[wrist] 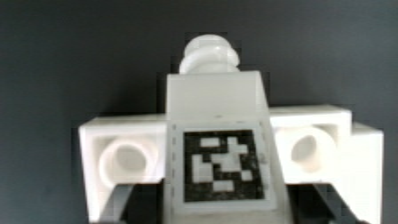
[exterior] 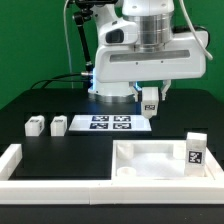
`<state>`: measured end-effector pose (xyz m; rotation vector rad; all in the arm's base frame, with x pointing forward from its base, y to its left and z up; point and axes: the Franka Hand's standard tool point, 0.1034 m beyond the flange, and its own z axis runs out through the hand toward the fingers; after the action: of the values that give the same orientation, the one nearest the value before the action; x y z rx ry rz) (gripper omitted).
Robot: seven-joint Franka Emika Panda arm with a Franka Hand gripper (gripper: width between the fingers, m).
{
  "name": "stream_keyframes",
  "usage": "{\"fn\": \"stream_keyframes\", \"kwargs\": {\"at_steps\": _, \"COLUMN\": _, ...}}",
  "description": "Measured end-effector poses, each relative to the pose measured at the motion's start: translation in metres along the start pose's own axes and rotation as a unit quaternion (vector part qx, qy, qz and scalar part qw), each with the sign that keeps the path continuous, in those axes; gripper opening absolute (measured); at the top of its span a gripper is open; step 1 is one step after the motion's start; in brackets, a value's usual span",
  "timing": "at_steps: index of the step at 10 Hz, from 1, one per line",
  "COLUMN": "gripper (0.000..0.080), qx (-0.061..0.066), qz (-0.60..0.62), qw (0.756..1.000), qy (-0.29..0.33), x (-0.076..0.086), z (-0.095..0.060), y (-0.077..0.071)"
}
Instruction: Assemble square table
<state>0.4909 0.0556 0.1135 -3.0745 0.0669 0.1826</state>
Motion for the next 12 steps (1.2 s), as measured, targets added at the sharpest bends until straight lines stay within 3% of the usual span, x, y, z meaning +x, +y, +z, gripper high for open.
{"fn": "stream_keyframes", "kwargs": {"at_steps": 1, "gripper": 0.029, "qx": -0.002, "qz": -0.001, "qw": 0.998, "qy": 0.062, "x": 0.009, "z": -0.003, "y": 0.001}}
{"fn": "stream_keyframes", "kwargs": {"at_steps": 3, "gripper": 0.029, "qx": -0.012, "qz": -0.013, "qw": 0.99, "qy": 0.137, "x": 0.01, "z": 0.004, "y": 0.004}}
{"fn": "stream_keyframes", "kwargs": {"at_steps": 4, "gripper": 0.029, "qx": -0.015, "qz": -0.02, "qw": 0.986, "qy": 0.162, "x": 0.022, "z": -0.004, "y": 0.011}}
{"fn": "stream_keyframes", "kwargs": {"at_steps": 6, "gripper": 0.029, "qx": -0.023, "qz": -0.027, "qw": 0.971, "qy": 0.236, "x": 0.057, "z": -0.036, "y": 0.024}}
{"fn": "stream_keyframes", "kwargs": {"at_steps": 7, "gripper": 0.029, "qx": -0.031, "qz": -0.028, "qw": 0.958, "qy": 0.283, "x": 0.064, "z": -0.045, "y": 0.029}}
{"fn": "stream_keyframes", "kwargs": {"at_steps": 10, "gripper": 0.029, "qx": -0.058, "qz": -0.032, "qw": 0.927, "qy": 0.368, "x": 0.061, "z": -0.041, "y": 0.041}}
{"fn": "stream_keyframes", "kwargs": {"at_steps": 11, "gripper": 0.029, "qx": -0.053, "qz": -0.032, "qw": 0.938, "qy": 0.341, "x": 0.058, "z": -0.033, "y": 0.039}}
{"fn": "stream_keyframes", "kwargs": {"at_steps": 12, "gripper": 0.029, "qx": -0.053, "qz": -0.032, "qw": 0.936, "qy": 0.347, "x": 0.059, "z": -0.037, "y": 0.039}}
